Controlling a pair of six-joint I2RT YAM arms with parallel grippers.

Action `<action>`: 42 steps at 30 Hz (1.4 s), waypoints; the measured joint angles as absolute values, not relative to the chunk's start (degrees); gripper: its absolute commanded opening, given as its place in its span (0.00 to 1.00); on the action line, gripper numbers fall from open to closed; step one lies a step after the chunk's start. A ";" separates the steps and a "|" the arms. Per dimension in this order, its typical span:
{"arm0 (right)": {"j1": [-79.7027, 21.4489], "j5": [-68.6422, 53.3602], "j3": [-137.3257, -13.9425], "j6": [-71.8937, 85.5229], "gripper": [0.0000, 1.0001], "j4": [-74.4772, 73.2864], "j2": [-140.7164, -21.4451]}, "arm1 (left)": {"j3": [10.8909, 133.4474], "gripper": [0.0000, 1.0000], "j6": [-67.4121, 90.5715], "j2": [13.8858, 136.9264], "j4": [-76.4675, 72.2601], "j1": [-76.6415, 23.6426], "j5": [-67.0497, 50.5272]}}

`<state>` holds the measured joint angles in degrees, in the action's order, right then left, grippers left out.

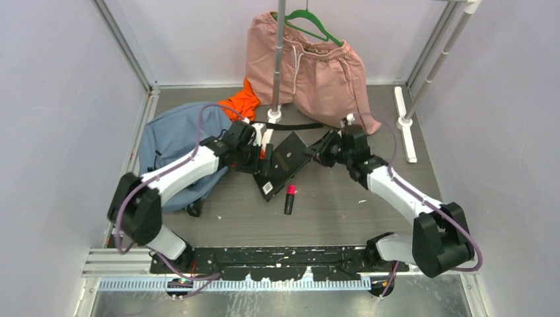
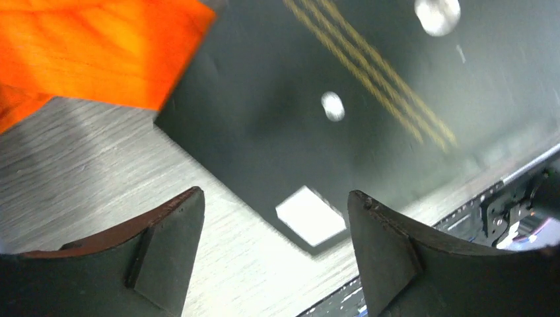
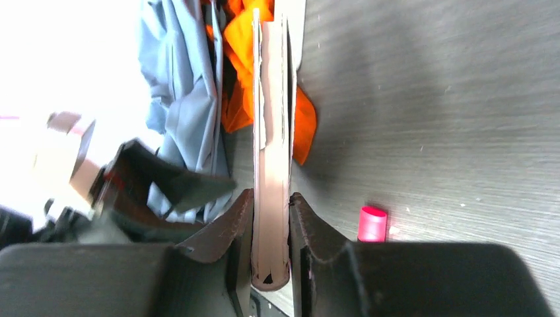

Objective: Pack the student bag
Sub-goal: Pick up the book from the center of the board.

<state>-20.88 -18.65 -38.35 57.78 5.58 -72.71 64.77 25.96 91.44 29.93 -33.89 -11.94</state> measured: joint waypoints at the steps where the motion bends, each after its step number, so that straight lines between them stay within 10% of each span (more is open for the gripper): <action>1: -20.86 -17.47 -41.93 55.86 0.01 0.62 -72.34 | 64.29 0.83 25.06 89.19 29.87 -35.09 -11.05; 10: -21.61 -14.17 -55.90 52.66 0.01 -23.20 -74.15 | 58.98 0.84 18.50 72.10 24.80 -49.93 -1.93; 23: -24.38 -12.23 -61.89 55.20 0.01 -31.90 -75.70 | 63.70 0.81 14.09 88.16 21.06 -70.85 30.22; 30: -24.38 -12.16 -61.87 56.25 0.01 -31.88 -75.68 | 67.07 0.58 13.32 91.94 21.19 -70.85 39.62; 38: -24.38 -12.08 -61.87 57.30 0.01 -30.87 -75.22 | 71.61 0.00 14.11 95.11 25.63 -71.26 45.06; 40: -24.38 -12.62 -61.84 57.58 0.25 -30.20 -75.18 | 72.95 0.00 14.17 95.74 27.81 -71.79 46.98; 42: -24.60 -13.19 -61.80 57.60 0.80 -29.47 -74.85 | 73.67 0.00 14.52 95.79 29.56 -72.05 48.10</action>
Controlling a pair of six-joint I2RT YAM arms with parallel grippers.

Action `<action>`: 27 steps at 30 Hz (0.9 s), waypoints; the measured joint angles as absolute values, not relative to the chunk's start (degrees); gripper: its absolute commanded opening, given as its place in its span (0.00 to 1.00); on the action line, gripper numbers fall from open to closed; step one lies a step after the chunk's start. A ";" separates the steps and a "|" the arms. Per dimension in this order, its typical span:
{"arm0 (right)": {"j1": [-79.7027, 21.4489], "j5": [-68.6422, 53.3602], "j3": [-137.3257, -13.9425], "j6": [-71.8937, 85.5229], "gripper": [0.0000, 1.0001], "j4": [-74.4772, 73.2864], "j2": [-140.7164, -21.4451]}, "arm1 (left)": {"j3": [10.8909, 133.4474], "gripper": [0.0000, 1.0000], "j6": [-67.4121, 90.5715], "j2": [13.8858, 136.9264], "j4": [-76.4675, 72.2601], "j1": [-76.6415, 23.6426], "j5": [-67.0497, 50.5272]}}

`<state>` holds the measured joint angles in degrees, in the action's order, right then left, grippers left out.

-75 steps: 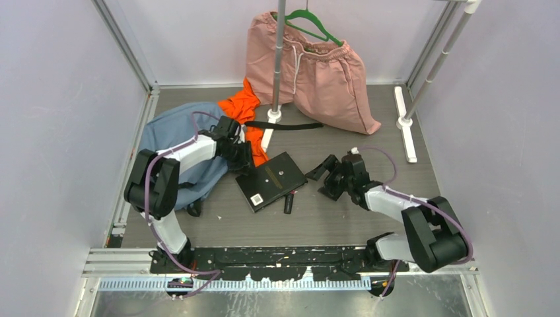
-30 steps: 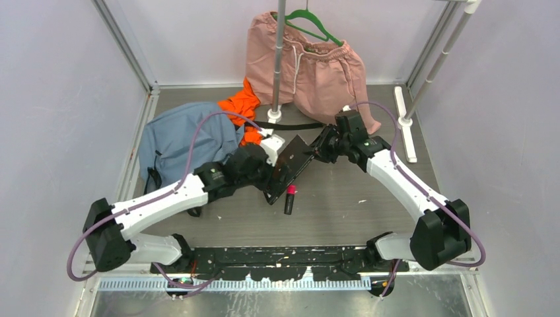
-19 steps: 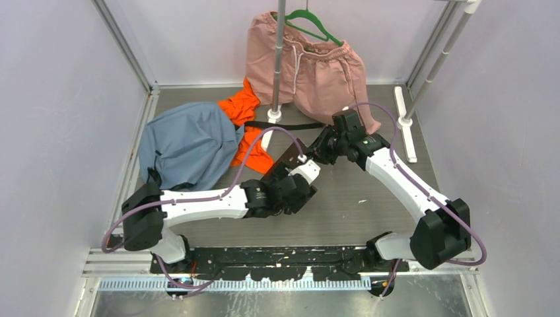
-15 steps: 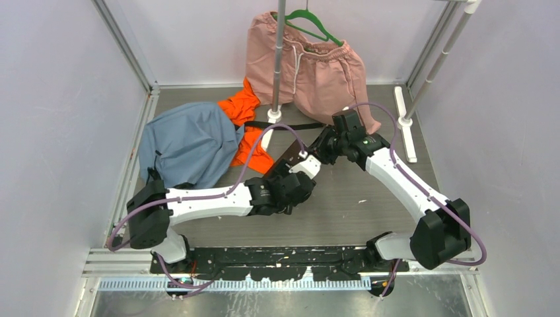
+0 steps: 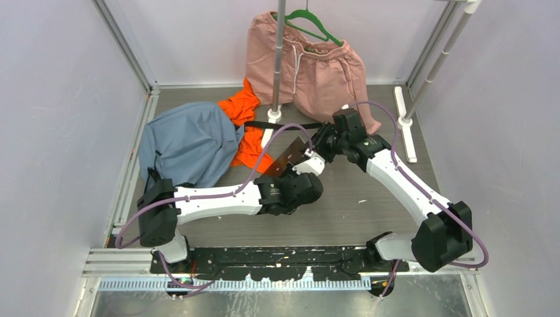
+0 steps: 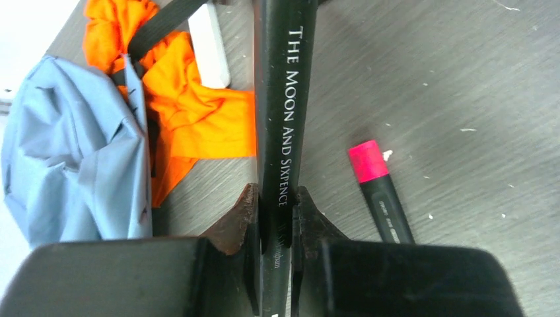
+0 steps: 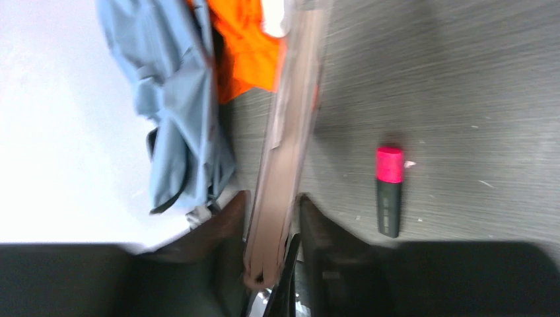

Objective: Pack the student bag
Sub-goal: Pick up the book from the center of the board.

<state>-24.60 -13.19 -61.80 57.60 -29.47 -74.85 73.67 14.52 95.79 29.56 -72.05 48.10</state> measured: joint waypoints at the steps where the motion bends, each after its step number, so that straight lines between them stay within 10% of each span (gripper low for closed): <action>1: -24.67 -13.52 -61.67 57.54 0.96 -28.67 -74.48 | 74.06 0.00 14.68 95.74 30.24 -72.14 48.93; 18: -24.53 -4.93 -51.03 58.67 1.00 -10.22 -52.60 | 68.90 0.00 29.54 54.13 35.48 -38.72 22.85; 27: -29.58 -11.44 -37.47 71.40 1.00 23.16 -60.90 | 74.46 0.00 41.43 58.74 26.89 -36.67 9.08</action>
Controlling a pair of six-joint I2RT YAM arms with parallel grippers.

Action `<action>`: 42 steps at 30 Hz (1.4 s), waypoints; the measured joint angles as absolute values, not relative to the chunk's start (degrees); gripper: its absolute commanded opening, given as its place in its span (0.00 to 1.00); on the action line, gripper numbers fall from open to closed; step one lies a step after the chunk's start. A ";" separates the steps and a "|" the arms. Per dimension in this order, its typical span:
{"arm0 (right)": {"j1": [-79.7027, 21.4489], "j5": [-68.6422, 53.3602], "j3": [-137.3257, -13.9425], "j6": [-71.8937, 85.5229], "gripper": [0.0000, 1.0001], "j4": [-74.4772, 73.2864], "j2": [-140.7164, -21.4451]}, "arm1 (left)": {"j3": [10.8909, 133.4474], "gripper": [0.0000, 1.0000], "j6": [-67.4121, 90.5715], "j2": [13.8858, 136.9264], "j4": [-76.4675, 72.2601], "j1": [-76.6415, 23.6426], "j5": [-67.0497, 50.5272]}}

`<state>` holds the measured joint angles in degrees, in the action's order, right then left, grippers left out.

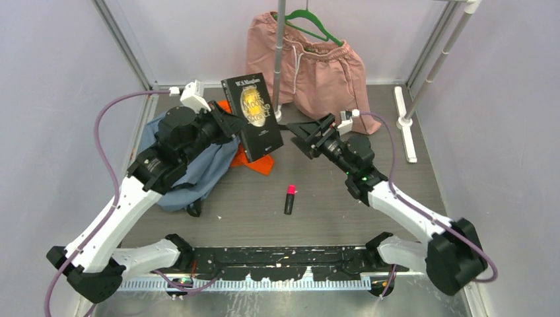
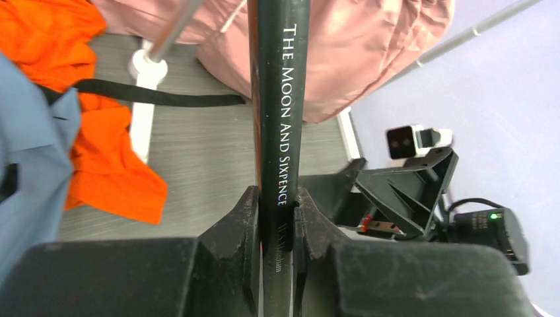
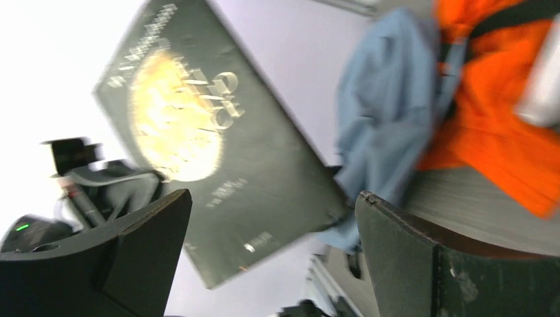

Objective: Pack the student bag
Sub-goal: Pick up the book from the center of the board.

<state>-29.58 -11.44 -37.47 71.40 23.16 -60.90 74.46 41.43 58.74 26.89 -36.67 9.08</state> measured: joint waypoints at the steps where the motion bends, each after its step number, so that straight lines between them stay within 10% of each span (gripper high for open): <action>1: -30.13 -12.19 -37.28 73.21 1.00 28.53 -62.96 | 74.02 0.00 43.09 59.46 25.67 -36.38 7.66; 11: -33.69 -13.54 -35.03 82.26 1.00 59.42 -71.61 | 70.96 0.00 52.73 60.42 17.02 -33.34 2.35; 23: -34.94 -1.87 -33.80 74.19 1.00 38.92 -55.68 | 71.20 0.00 53.58 57.21 16.49 -33.34 5.41; 35: -36.91 -9.65 -34.39 78.26 1.00 51.57 -70.67 | 71.31 0.00 55.20 57.30 12.64 -33.34 3.18; 42: -37.04 -11.88 -37.17 79.72 0.81 62.06 -74.65 | 69.91 0.00 56.88 57.34 8.60 -33.34 1.45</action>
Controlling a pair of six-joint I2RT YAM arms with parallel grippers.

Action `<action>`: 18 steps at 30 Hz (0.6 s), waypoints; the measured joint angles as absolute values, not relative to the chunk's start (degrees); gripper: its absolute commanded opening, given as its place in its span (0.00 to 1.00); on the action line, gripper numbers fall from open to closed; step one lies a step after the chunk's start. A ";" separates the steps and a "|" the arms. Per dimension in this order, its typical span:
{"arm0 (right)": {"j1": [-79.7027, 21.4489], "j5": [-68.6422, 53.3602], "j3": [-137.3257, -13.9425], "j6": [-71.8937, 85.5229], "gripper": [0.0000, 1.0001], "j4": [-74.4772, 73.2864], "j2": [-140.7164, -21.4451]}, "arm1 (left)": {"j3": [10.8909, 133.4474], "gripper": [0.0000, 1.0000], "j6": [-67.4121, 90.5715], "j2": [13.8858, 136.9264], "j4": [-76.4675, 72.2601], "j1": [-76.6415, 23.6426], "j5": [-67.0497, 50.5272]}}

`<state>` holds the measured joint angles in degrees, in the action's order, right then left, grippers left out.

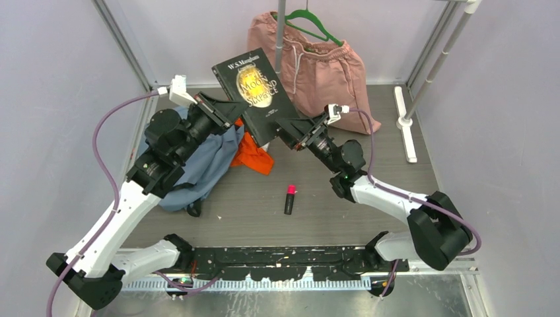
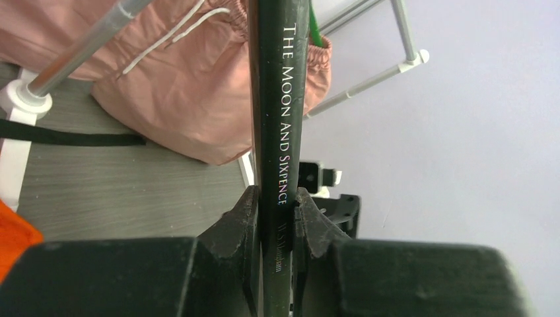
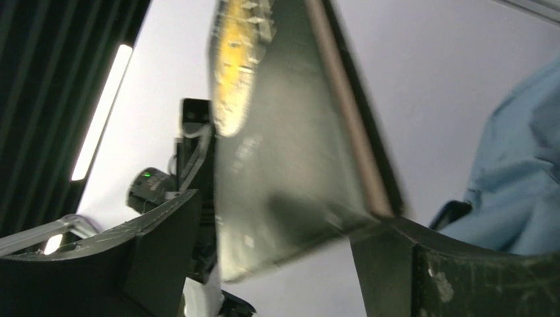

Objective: Pack the student bag
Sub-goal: Pick up the book from the center of the board.

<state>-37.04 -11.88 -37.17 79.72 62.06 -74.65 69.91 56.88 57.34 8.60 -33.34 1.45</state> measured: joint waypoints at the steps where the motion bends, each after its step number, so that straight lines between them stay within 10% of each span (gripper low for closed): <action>1: -37.04 -11.94 -37.87 79.94 0.77 63.61 -75.24 | 69.23 0.00 57.01 57.28 8.16 -33.36 1.43; 10: -37.04 -12.93 -41.91 84.73 0.45 72.38 -83.59 | 62.22 0.00 60.18 53.30 2.61 -32.97 4.60; 16: -37.01 -14.39 -45.28 88.29 0.01 74.78 -85.80 | 60.64 0.00 61.49 51.40 1.50 -32.67 6.44; 18: -37.01 -14.68 -45.76 89.08 0.01 74.74 -85.82 | 60.53 0.23 61.23 51.03 0.38 -32.73 6.61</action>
